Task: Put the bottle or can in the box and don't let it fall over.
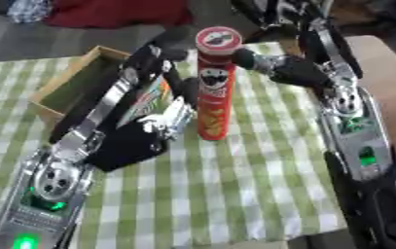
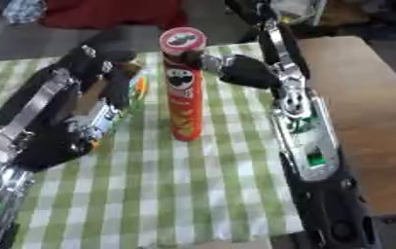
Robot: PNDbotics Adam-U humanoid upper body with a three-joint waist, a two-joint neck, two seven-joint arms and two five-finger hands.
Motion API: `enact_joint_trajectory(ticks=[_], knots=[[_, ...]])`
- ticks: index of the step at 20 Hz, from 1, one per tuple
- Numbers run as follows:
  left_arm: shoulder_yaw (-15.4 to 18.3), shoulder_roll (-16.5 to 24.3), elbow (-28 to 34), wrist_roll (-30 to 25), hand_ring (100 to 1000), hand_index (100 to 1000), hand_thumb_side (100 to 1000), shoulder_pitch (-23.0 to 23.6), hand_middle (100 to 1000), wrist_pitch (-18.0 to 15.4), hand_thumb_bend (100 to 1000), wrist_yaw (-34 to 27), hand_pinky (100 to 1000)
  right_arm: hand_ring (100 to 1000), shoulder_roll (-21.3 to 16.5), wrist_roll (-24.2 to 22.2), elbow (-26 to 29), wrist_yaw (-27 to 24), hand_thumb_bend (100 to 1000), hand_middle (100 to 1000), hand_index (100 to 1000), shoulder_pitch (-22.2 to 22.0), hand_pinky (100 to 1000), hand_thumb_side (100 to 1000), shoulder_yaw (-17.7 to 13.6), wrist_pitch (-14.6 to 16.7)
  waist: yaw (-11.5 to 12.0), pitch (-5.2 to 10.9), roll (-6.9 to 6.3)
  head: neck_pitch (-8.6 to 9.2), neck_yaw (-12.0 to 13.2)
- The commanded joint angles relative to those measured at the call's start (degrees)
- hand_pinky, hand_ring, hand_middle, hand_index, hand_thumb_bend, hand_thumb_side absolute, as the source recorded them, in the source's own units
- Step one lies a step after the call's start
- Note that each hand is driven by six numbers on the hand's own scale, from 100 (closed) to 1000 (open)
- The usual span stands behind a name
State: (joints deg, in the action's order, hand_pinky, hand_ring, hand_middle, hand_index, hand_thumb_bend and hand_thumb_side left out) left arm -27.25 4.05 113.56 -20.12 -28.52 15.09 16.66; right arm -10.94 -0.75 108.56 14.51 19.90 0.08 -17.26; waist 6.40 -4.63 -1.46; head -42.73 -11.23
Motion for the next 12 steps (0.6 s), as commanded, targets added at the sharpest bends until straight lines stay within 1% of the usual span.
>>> enact_joint_trajectory(ticks=[1,4,5,9,12], knots=[[-0.11,0.63,0.99,-1.92,933,1000,698,-0.29,413,1.31,100,-0.39,942,1000,-1.44,-1.02,-0.20,0.13,895,1000,1000,-0.01,1000,341,-0.67,0.03,-0.04,0.45,0.02,0.60,0.14],[-0.22,0.62,0.66,-2.93,934,1000,703,-0.16,413,2.07,100,-0.18,943,1000,-1.57,-1.62,-0.90,0.24,878,1000,1000,-0.74,1000,348,-0.98,-0.12,-0.06,0.35,-0.04,0.87,0.22],[-0.26,0.62,0.50,-3.13,935,1000,707,-0.10,413,2.23,100,-0.07,942,1000,-1.58,-1.79,-1.12,0.26,851,1000,1000,-0.96,1000,359,-1.04,-0.22,-0.08,0.31,-0.04,0.90,0.20],[-0.32,0.83,0.21,-3.53,935,1000,713,0.34,413,2.74,100,0.76,939,1000,-1.50,-3.02,-2.10,-0.29,791,1000,1000,-1.55,1000,394,-0.88,-0.60,-0.02,0.15,-0.08,0.95,0.13],[-0.21,1.21,0.73,-3.53,935,1000,714,0.81,414,3.21,100,1.48,939,1000,-1.41,-4.23,-2.60,-1.07,778,1000,1000,-1.58,1000,406,-0.54,-0.80,0.09,0.01,-0.10,0.91,-0.03]])
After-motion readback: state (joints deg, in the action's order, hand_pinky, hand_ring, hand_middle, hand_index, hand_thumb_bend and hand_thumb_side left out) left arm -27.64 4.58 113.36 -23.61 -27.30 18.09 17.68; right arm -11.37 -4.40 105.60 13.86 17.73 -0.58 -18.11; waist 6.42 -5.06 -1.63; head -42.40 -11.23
